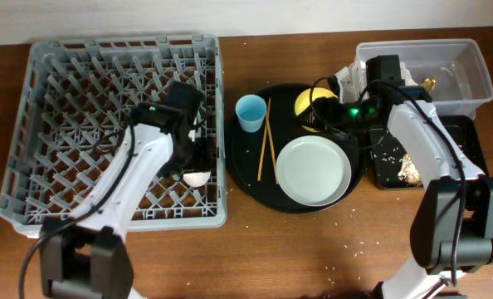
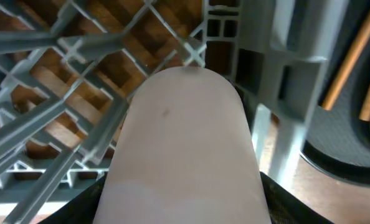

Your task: Sort waste into correct bins and load items into the dishwasher rack

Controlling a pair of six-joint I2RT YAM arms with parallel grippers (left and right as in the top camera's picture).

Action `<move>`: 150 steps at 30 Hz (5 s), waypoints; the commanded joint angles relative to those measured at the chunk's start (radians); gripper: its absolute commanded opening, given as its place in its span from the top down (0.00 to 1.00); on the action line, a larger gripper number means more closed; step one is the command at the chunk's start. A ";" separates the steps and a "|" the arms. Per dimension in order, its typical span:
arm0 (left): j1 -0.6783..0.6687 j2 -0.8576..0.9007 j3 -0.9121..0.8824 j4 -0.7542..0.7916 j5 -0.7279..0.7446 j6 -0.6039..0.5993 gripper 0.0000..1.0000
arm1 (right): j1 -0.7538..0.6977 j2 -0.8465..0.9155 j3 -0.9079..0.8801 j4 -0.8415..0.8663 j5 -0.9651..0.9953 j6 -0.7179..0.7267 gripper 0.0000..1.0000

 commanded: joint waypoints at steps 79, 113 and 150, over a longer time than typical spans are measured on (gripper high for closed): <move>0.247 0.183 0.326 0.200 1.474 0.319 0.01 | 0.222 0.104 0.199 0.861 -0.439 0.609 0.96; 0.325 0.183 0.326 0.215 1.490 0.320 0.48 | 0.349 0.104 0.196 0.704 -0.253 0.552 0.73; 0.006 0.344 0.425 -0.051 -0.121 0.213 0.22 | 0.112 -0.040 0.196 -0.282 0.663 0.061 0.01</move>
